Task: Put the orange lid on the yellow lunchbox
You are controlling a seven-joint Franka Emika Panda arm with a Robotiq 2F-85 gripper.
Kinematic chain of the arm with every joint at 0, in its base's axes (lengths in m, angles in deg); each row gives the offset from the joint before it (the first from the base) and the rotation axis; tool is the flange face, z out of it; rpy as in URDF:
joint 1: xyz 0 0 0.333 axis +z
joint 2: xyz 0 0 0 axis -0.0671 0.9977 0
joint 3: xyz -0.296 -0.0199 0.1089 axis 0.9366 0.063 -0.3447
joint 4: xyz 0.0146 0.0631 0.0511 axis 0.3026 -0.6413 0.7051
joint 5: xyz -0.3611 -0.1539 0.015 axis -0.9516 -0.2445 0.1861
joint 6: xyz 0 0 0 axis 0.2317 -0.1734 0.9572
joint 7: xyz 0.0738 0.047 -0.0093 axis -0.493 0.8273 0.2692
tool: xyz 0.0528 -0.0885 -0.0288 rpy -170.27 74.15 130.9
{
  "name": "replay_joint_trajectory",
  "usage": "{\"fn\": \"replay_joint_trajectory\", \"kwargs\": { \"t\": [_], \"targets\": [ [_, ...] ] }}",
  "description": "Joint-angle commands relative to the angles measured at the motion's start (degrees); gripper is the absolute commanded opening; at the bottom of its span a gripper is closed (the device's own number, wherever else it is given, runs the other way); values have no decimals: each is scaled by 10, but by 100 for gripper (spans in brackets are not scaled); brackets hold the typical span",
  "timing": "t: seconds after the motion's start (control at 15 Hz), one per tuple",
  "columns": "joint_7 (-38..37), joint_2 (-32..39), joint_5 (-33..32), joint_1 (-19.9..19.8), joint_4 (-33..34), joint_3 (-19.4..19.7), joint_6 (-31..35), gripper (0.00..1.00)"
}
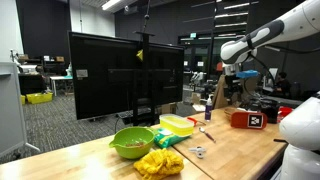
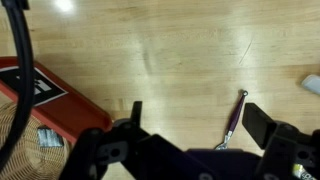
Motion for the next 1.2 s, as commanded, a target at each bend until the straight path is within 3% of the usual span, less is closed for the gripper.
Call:
{"fn": "replay_joint_trajectory", "kwargs": {
  "t": [0.0,0.73,1.13],
  "targets": [
    [-1,0,-1,2,1,2,-1,100],
    [-1,0,-1,2,1,2,-1,100],
    [140,3,-69,25,10,3,-86,100]
  ]
}}
